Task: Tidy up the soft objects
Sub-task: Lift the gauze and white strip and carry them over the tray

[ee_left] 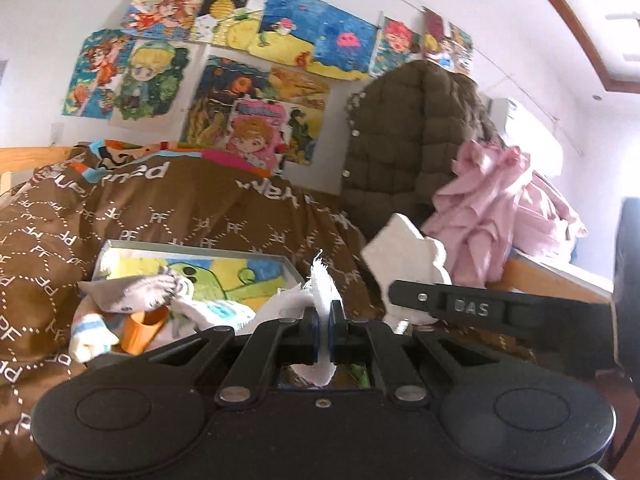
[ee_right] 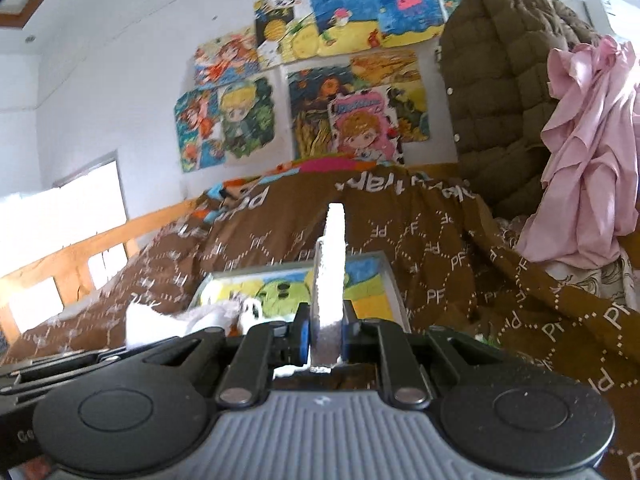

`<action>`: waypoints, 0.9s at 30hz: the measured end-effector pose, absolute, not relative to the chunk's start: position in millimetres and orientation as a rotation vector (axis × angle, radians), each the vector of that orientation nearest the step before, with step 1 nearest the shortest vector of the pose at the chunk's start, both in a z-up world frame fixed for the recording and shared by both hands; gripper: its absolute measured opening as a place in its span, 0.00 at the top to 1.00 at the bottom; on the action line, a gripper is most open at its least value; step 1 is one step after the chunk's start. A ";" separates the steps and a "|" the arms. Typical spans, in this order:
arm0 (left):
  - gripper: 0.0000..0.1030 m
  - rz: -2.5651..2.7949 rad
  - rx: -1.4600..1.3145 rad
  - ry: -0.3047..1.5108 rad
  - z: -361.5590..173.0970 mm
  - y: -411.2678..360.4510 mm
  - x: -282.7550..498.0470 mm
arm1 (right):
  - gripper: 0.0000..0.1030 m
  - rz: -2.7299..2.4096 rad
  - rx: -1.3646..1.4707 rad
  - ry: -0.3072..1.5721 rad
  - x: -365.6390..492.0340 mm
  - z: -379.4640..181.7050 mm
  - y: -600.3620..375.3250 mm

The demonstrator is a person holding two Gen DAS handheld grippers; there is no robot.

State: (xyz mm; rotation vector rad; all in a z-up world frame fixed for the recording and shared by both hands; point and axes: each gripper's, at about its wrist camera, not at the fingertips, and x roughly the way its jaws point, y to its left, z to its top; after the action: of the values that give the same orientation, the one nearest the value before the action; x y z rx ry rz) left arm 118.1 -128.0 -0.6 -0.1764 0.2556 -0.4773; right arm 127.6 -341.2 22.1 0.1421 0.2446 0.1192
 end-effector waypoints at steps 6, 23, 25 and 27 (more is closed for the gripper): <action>0.96 -0.450 -0.189 0.272 12.0 -120.3 166.0 | 0.85 0.092 0.163 0.231 168.1 16.1 -348.4; 0.96 -0.473 -0.264 0.480 -12.4 -143.7 336.5 | 0.85 0.014 0.270 0.403 296.0 -36.2 -360.0; 0.96 -0.483 -0.295 0.503 -18.4 -147.0 352.9 | 0.85 -0.002 0.265 0.427 303.5 -42.4 -360.2; 0.96 -0.488 -0.314 0.526 -25.1 -150.1 365.6 | 0.85 -0.013 0.261 0.447 310.5 -47.1 -359.3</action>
State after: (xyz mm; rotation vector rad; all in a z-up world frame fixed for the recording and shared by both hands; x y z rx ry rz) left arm 365.6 -150.1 -25.1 -0.3139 0.5257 -0.4882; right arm 310.5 -359.3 -47.1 0.2612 0.4466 -0.0134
